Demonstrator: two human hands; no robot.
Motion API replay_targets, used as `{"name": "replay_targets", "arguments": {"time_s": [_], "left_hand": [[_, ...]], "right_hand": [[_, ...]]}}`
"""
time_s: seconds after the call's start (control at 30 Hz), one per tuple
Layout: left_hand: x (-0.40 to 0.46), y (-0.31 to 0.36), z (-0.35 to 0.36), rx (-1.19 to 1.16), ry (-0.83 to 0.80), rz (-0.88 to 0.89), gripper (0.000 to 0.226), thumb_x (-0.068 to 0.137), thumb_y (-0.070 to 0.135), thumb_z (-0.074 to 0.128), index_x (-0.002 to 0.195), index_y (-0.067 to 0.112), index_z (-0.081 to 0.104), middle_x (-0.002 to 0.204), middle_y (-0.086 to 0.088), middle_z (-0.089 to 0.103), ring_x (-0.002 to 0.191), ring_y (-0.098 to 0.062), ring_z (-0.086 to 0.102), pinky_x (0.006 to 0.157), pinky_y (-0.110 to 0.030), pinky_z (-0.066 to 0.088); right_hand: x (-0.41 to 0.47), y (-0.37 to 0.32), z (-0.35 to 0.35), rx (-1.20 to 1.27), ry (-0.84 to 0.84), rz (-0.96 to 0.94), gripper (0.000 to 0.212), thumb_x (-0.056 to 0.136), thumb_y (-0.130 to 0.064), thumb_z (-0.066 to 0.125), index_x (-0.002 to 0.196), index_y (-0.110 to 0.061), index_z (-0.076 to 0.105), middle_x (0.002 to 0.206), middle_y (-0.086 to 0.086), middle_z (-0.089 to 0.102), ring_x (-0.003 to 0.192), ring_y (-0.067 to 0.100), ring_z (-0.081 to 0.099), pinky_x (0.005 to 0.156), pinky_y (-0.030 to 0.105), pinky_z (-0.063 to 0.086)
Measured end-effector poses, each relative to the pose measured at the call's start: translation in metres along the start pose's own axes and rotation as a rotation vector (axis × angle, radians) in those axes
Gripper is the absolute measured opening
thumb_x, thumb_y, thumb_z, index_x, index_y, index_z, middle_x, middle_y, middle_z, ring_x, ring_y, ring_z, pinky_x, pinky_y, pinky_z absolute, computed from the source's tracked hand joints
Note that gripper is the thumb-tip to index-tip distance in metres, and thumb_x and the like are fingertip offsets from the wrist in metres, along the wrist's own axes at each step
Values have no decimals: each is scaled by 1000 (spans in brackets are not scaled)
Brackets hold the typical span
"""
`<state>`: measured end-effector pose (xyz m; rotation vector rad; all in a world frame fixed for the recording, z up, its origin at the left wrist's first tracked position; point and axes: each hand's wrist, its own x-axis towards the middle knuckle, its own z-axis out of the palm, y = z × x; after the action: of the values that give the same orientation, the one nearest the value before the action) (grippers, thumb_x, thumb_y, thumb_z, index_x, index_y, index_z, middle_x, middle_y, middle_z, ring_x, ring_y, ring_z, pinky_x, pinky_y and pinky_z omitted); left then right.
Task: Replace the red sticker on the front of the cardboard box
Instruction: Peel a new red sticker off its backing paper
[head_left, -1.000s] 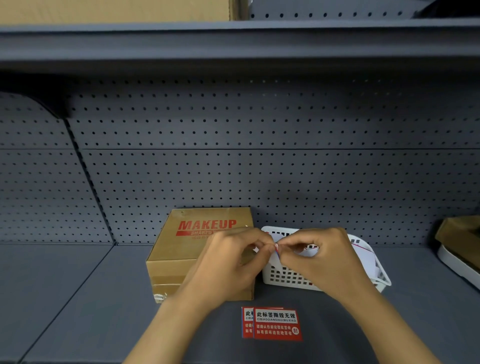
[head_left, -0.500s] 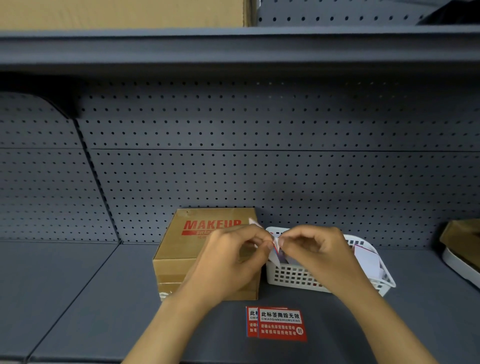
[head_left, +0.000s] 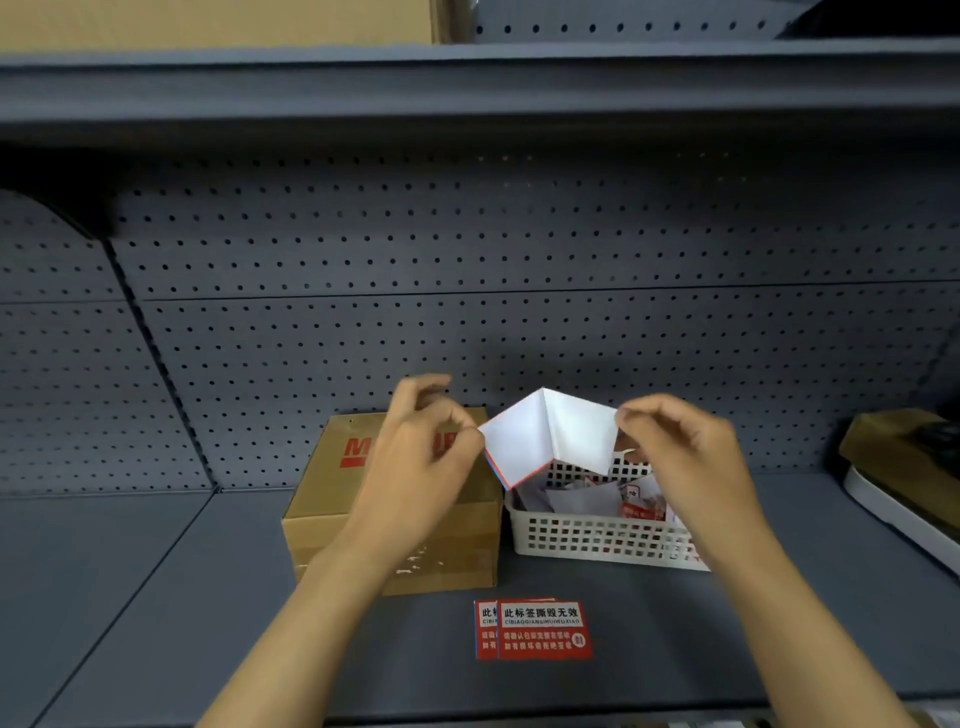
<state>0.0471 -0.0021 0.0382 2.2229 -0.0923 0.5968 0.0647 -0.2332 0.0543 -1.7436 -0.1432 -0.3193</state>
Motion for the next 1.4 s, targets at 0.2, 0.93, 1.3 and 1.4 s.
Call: {"name": "replay_targets", "arguments": {"time_s": [0.2, 0.93, 1.3, 1.4], "left_hand": [[19, -7, 17, 21, -66, -81, 28, 94, 25, 53, 66, 25, 59, 136, 5, 40, 139, -10, 35, 108, -29, 29], [40, 54, 150, -9, -271, -81, 19, 96, 23, 55, 102, 28, 73, 94, 13, 71, 89, -8, 64, 79, -24, 50], [5, 102, 90, -506, -304, 140, 47, 83, 13, 78, 126, 30, 68, 114, 8, 69, 105, -7, 67, 91, -19, 54], [-4, 94, 81, -407, -202, 224, 63, 79, 9, 81, 135, 30, 61, 114, 11, 68, 107, -6, 66, 94, -17, 52]], "right_hand": [[3, 6, -39, -9, 187, 17, 18, 88, -11, 58, 77, -15, 71, 66, -7, 73, 58, -3, 65, 64, 27, 50], [1, 29, -110, -38, 381, 25, 23, 85, -8, 59, 69, -21, 69, 62, -11, 69, 60, 2, 62, 65, 23, 47], [-3, 2, -61, -219, 332, -133, 16, 75, -41, 57, 73, -32, 70, 75, -16, 72, 73, 5, 68, 67, 30, 55], [-9, -7, -42, -212, 273, -171, 17, 74, -42, 58, 75, -32, 72, 75, -19, 72, 73, 4, 69, 67, 36, 59]]}}
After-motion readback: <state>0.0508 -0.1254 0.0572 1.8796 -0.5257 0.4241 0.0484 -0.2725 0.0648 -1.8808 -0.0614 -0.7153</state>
